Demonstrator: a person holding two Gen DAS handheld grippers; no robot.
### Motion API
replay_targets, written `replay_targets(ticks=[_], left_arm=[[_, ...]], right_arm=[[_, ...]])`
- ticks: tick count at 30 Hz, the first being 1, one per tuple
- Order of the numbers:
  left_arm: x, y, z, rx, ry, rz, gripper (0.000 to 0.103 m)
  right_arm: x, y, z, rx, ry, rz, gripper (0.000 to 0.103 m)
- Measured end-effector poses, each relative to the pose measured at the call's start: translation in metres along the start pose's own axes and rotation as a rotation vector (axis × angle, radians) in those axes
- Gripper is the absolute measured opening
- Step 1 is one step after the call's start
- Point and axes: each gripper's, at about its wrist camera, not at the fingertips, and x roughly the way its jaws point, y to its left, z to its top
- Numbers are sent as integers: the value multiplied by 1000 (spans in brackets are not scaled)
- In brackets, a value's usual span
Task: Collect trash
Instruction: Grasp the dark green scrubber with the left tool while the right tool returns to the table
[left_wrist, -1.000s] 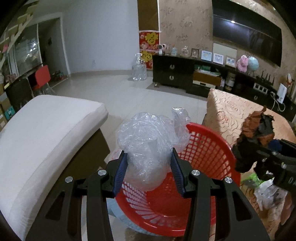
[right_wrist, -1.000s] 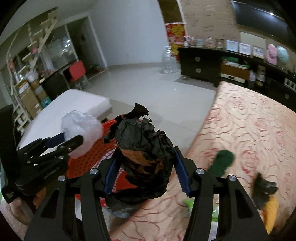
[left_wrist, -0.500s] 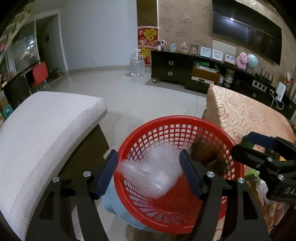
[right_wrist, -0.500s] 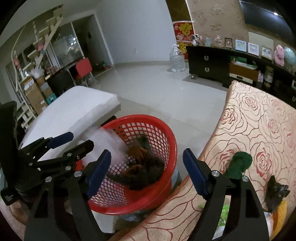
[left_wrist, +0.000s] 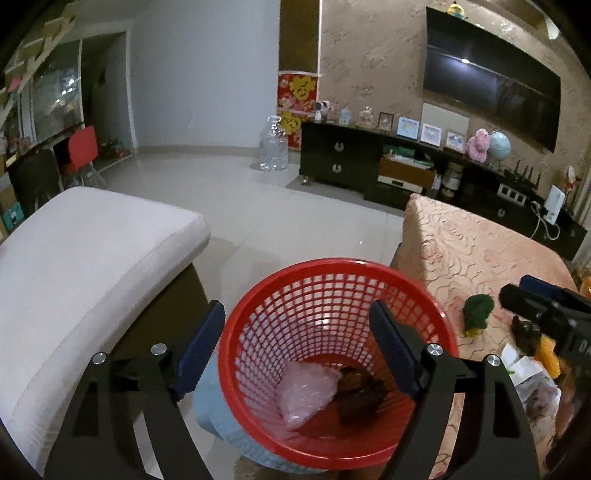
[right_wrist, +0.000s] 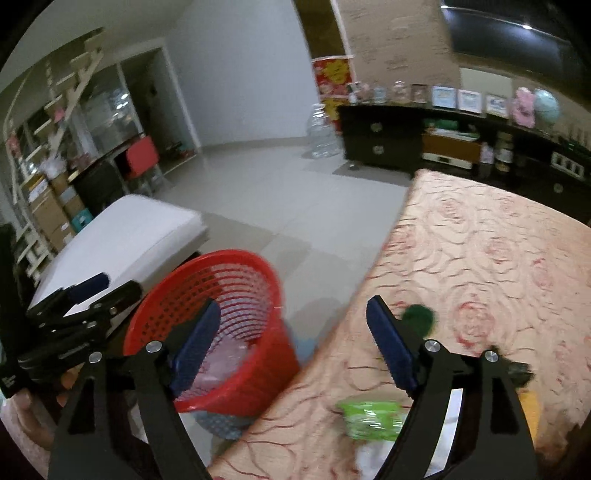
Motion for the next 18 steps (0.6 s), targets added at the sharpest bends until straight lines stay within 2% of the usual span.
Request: replay_targets(ticks=[12, 18], left_arm=[[-9, -57, 3, 54, -26, -96, 84], [-9, -90, 2, 73, -18, -148, 85]], right_arm=[[-60, -100, -16, 133, -53, -200, 82], [-83, -140, -30, 199, -53, -265, 82]])
